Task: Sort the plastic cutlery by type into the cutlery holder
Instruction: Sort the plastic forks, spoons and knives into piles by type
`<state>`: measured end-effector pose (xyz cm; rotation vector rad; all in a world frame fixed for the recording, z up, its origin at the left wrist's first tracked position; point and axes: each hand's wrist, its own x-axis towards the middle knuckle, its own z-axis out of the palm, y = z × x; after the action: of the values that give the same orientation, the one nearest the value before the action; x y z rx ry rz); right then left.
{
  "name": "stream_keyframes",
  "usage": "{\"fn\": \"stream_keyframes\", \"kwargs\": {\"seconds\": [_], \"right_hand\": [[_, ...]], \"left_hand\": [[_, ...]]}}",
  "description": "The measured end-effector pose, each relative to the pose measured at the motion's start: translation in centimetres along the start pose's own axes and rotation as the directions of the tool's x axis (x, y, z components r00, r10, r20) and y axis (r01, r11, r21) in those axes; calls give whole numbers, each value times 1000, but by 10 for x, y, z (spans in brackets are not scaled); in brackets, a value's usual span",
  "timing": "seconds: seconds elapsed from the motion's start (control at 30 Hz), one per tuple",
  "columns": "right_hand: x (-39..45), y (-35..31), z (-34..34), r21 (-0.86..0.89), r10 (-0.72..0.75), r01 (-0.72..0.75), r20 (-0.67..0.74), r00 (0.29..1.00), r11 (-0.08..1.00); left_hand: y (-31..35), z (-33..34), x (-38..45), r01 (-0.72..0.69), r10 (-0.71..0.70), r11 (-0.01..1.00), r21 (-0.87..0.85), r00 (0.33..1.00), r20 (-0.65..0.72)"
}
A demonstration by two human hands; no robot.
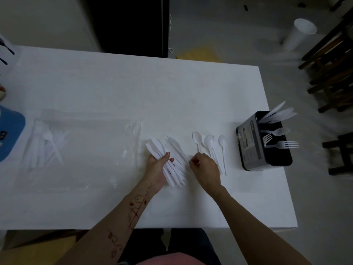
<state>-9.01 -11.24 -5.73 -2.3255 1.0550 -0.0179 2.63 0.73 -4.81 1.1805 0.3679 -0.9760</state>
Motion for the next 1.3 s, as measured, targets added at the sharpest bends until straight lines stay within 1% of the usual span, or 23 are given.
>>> {"fn": "stream_keyframes", "kwargs": {"seconds": [0.03, 0.1, 0.13, 0.23, 0.27, 0.33, 0.37, 0.47, 0.53, 0.63, 0.73, 0.8, 0.97, 1.1, 1.2, 1.27, 1.3], "right_hand": [[-1, -2, -3, 104, -9, 9, 8, 1000, 994], [-3, -9, -9, 335, -15, -8, 66, 998, 942], [-4, -13, -11, 400, -33, -11, 103, 994, 916], [-7, -19, -13, 412, -136, 70, 134, 982, 908], [-7, -20, -12, 414, -153, 81, 143, 978, 907], [-6, -19, -9, 390, -138, 74, 139, 981, 918], [-5, -18, -6, 353, -102, 55, 116, 988, 934], [1, -11, 2, 176, 59, -55, -15, 998, 983], [4, -7, 6, 58, 124, -121, -42, 991, 991], [6, -7, 10, -116, 105, -107, -19, 994, 988], [8, -7, 12, -205, 76, -82, -35, 996, 975], [8, -6, 11, -221, 75, -81, -36, 997, 972], [3, -3, 9, -155, 13, -12, 4, 1000, 988], [5, -3, 10, -223, 20, -17, 11, 1000, 975], [4, -5, 10, -241, 30, -30, -7, 1000, 970], [2, -6, 8, -172, 51, -59, -51, 997, 983], [1, -7, 5, -76, 64, -69, -69, 996, 995]], "left_hand": [[0, 0, 0, -2, 2, 1000, -7, 1000, -5], [0, 0, 1, -26, 26, 1000, 1, 1000, 8], [1, 0, 0, -39, 38, 999, 9, 999, 24], [2, 1, 0, -59, 57, 998, 25, 996, 69], [2, 1, 0, -74, 72, 997, 37, 996, 60], [2, 3, 1, -98, 98, 994, 52, 995, 7], [2, 2, 3, -98, 98, 994, 45, 995, -12], [3, -1, 4, -99, 100, 995, 31, 995, -22], [4, -2, 4, -89, 89, 996, 21, 996, -19], [3, -5, 3, -89, 89, 996, 2, 995, -40], [1, -9, 4, -68, 68, 998, 6, 997, -31], [1, -9, 2, -51, 51, 999, 2, 999, -6], [2, -7, 2, -83, 81, 994, 74, 996, 24], [2, -3, -1, -70, 68, 994, 81, 997, 20], [2, -2, -2, -51, 51, 995, 82, 999, 8], [3, -2, -3, -37, 35, 995, 91, 999, 22], [4, -2, -3, -28, 26, 995, 94, 999, 25]]}}
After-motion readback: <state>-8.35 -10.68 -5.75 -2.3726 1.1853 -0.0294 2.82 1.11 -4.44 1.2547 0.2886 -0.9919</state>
